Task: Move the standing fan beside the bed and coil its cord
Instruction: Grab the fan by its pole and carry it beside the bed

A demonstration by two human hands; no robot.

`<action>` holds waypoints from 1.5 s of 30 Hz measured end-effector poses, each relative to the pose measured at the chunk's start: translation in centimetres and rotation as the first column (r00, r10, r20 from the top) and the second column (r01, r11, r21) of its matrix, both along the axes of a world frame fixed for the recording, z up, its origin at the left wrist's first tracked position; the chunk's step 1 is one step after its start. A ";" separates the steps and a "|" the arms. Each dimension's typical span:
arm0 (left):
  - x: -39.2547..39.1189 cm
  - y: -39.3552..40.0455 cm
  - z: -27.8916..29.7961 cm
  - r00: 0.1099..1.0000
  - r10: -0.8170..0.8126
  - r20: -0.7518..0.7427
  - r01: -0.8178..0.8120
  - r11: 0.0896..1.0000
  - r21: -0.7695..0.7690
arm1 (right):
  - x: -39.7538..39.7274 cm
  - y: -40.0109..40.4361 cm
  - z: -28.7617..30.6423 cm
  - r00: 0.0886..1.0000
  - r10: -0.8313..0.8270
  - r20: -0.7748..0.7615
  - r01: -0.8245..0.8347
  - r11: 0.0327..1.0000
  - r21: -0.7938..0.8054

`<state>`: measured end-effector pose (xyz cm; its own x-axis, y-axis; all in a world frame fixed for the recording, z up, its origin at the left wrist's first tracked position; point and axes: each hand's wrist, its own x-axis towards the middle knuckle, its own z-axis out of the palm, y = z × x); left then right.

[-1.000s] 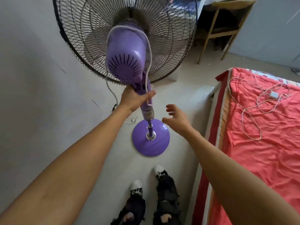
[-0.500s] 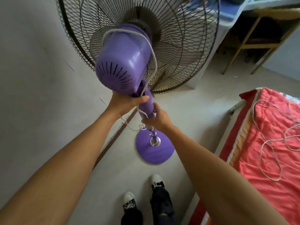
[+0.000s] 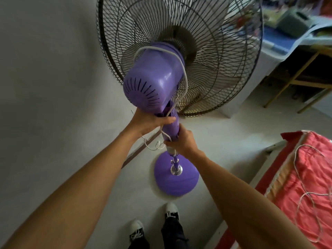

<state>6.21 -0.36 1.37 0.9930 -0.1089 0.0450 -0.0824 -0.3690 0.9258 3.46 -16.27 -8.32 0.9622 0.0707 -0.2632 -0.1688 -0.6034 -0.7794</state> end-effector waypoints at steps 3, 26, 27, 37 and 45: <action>-1.0 1.2 2.0 0.999 0.040 0.024 -0.040 0.999 -0.017 | -0.7 1.2 2.0 0.999 0.031 0.030 -0.030 0.999 -0.021; -26.1 17.1 11.9 0.875 0.454 0.168 -0.441 0.891 -0.106 | -19.3 17.4 10.8 0.881 0.449 0.148 -0.437 0.893 -0.108; -27.6 18.0 12.1 0.863 0.474 0.176 -0.464 0.880 -0.100 | -20.3 18.4 10.9 0.864 0.480 0.151 -0.469 0.877 -0.104; -38.9 24.3 13.9 0.664 0.741 0.103 -0.742 0.670 -0.033 | -26.6 27.4 12.3 0.637 0.755 0.155 -0.755 0.652 -0.073; -49.4 26.4 15.0 0.360 0.927 0.108 -0.929 0.366 -0.051 | -33.7 33.7 13.2 0.369 0.914 0.169 -0.926 0.377 -0.014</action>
<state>-43.18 26.08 16.39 0.4544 0.8769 0.1570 0.2332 -0.2872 0.9291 -30.23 17.47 4.86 0.3099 0.9457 -0.0981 0.5559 -0.2639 -0.7882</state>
